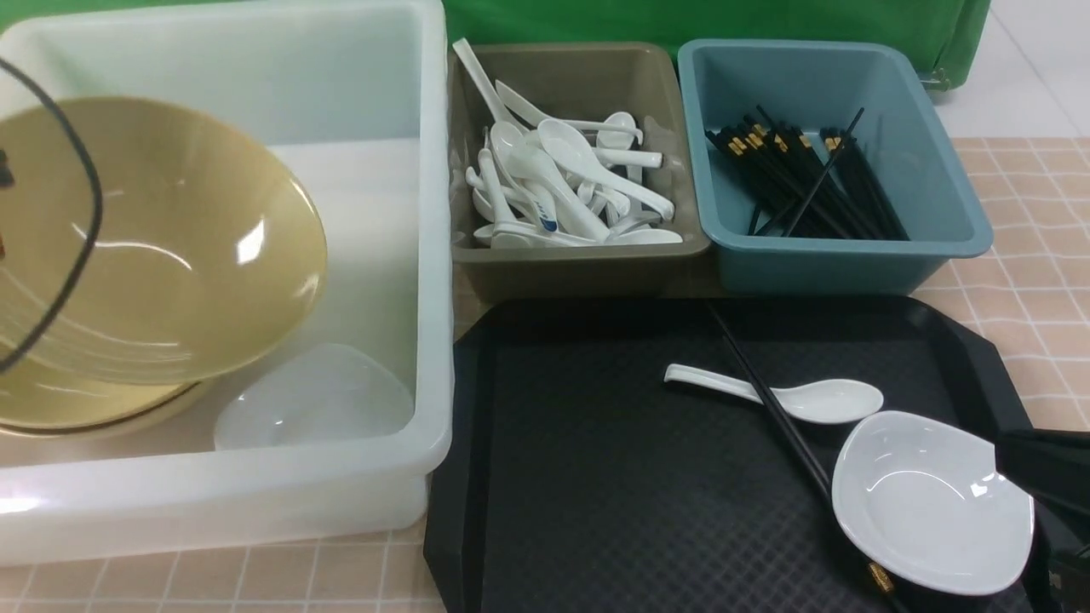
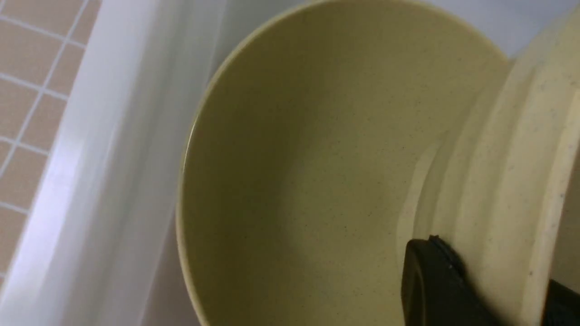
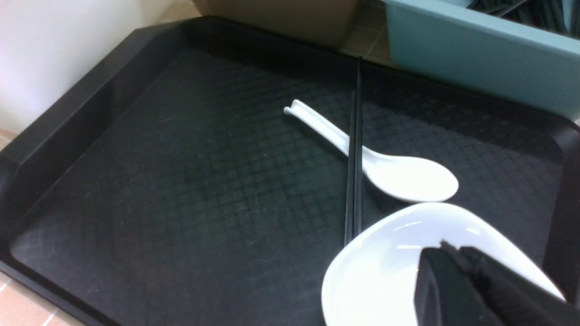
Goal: On brown table put chopsticks spoon bowls plates into blue grey white boxes.
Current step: 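Place the tan bowl onto the bowl stack in the left bin with the left gripper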
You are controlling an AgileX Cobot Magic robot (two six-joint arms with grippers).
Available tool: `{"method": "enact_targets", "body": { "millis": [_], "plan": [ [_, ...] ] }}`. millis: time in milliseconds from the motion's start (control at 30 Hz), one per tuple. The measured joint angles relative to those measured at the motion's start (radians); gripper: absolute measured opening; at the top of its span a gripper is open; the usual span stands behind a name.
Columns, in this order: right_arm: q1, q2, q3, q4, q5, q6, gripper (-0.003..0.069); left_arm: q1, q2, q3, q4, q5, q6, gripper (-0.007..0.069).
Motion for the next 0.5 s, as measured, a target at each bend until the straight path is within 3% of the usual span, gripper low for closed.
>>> {"method": "enact_targets", "body": {
  "millis": [167, 300, 467, 500],
  "plan": [
    [0.000, 0.000, 0.000, 0.000, 0.000, 0.000, 0.0078, 0.000, 0.001, 0.062, 0.031, -0.097, -0.023, 0.0008],
    [0.000, 0.000, 0.000, 0.000, 0.000, 0.000, 0.0079, 0.000, 0.001, 0.073, 0.125, -0.126, -0.113, 0.0015],
    [0.000, 0.000, 0.000, 0.000, 0.000, 0.000, 0.0085, 0.000, 0.001, 0.074, 0.212, -0.124, -0.186, 0.0127],
    [0.000, 0.000, 0.000, 0.000, 0.000, 0.000, 0.0086, 0.001, 0.001, 0.074, 0.219, -0.113, -0.192, 0.0203]
  ]
}}
